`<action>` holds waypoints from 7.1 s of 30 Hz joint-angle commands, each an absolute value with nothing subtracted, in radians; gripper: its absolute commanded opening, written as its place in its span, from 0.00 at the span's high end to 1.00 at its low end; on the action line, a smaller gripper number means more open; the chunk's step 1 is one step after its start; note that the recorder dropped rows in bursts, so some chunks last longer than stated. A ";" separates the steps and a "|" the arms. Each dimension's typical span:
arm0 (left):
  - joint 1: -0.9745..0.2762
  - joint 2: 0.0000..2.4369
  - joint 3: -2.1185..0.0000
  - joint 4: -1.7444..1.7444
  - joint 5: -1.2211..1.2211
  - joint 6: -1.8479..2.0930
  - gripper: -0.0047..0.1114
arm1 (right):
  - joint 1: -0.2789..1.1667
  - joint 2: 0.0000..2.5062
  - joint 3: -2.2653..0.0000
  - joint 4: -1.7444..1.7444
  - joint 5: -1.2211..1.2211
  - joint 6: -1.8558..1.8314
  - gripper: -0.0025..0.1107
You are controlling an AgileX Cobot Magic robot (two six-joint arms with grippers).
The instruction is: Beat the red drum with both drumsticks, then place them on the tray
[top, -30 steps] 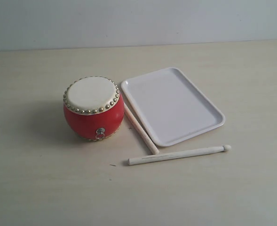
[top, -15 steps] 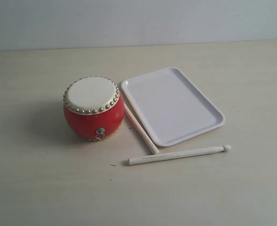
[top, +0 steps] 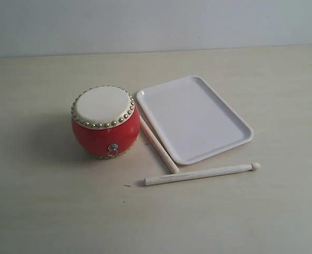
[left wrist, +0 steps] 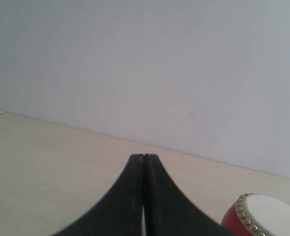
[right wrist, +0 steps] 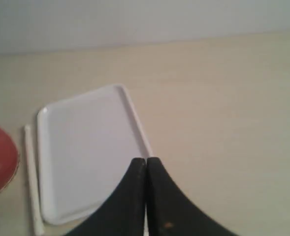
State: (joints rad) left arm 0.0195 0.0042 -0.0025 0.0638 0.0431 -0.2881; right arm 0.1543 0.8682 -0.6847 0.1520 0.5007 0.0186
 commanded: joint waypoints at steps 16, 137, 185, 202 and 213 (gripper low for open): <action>0.023 0.000 0.000 0.067 0.029 -0.291 0.96 | 0.536 1.746 -1.328 0.225 0.987 -0.345 0.93; 0.023 0.000 0.000 0.067 0.029 -0.292 0.96 | 0.675 2.130 -1.435 0.233 0.885 -0.129 0.59; 0.023 0.000 0.000 0.067 0.029 -0.291 0.96 | 0.675 2.177 -1.435 0.183 0.939 0.014 0.62; 0.023 0.000 0.000 0.067 0.029 -0.291 0.96 | 0.675 2.112 -1.435 0.104 0.918 0.153 0.98; 0.023 0.000 0.000 0.067 0.029 -0.291 0.96 | 0.675 1.981 -1.435 0.072 0.902 0.170 0.98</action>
State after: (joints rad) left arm 0.0195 0.0042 -0.0025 0.0638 0.0415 -0.2881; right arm 0.6737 2.0230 -1.4319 0.0770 0.9159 0.1679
